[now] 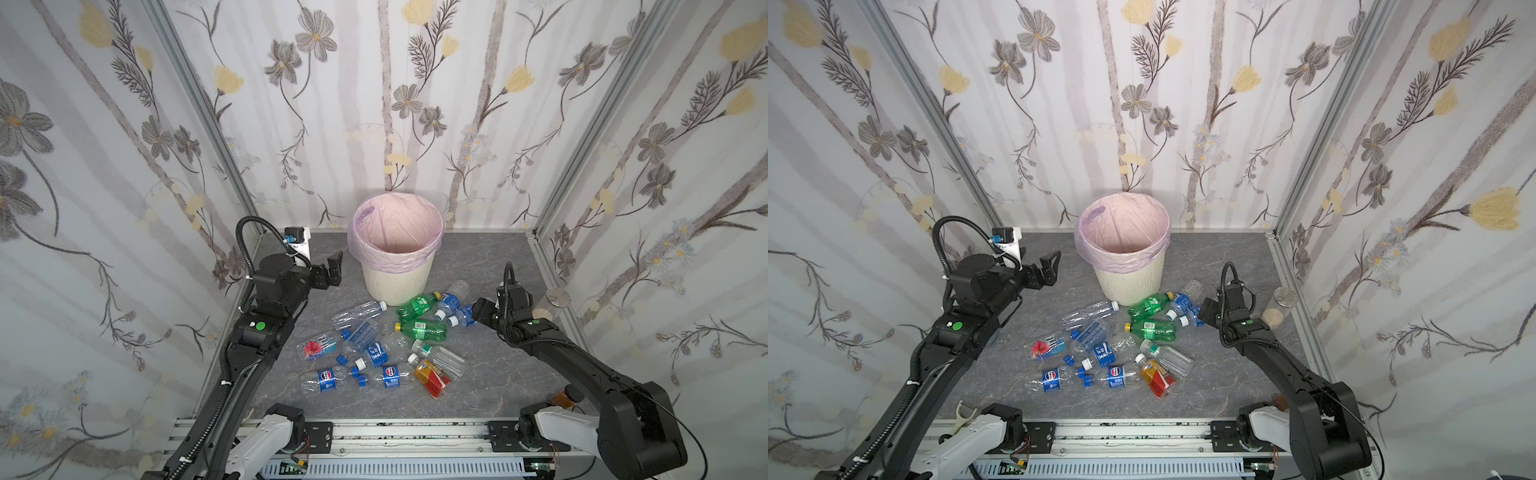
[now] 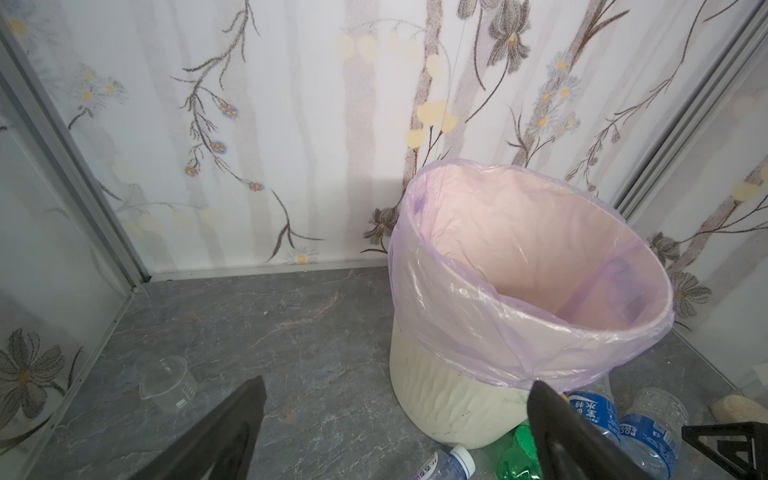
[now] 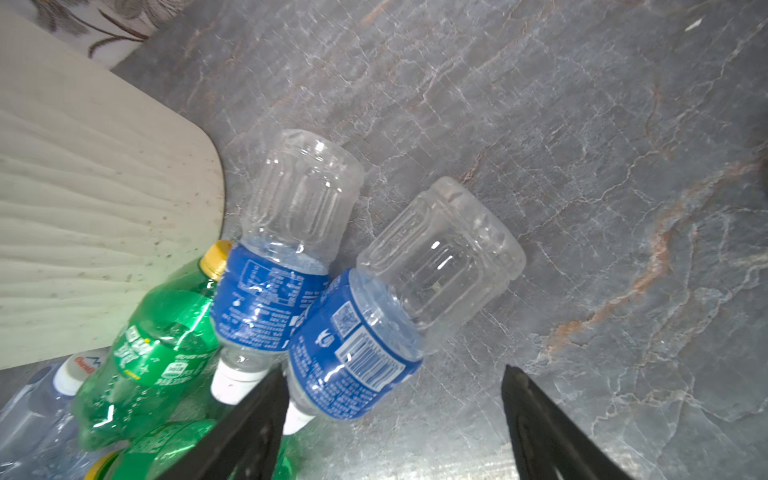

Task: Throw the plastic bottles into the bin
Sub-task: 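Close the right gripper on a blue-labelled water bottle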

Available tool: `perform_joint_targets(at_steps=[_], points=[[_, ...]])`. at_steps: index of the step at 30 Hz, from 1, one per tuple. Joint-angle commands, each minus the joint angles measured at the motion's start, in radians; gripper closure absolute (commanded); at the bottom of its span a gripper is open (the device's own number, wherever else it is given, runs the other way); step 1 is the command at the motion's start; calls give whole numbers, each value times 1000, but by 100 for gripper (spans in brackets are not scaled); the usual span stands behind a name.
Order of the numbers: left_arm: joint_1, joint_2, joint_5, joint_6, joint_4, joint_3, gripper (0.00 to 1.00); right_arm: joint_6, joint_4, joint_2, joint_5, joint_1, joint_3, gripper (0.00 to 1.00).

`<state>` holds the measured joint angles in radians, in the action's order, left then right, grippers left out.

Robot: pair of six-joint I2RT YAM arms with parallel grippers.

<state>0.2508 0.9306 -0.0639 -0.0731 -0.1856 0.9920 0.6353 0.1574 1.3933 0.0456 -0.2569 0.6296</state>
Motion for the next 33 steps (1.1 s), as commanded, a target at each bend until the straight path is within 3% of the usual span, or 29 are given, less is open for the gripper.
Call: perform_joint_targets(at_steps=[1,17,23,33], points=[[-4,-20,30,-4,-14,-26,0,0,-84,69,-35,13,7,19],[-12,-39,46,18,-47,-64,0,20,-214,318,-100,40,113,20],[-14,-47,58,21,-54,-78,0,0,-202,354,-95,61,156,30],[-19,-39,70,19,-71,-96,0,-73,-80,376,-45,68,201,37]])
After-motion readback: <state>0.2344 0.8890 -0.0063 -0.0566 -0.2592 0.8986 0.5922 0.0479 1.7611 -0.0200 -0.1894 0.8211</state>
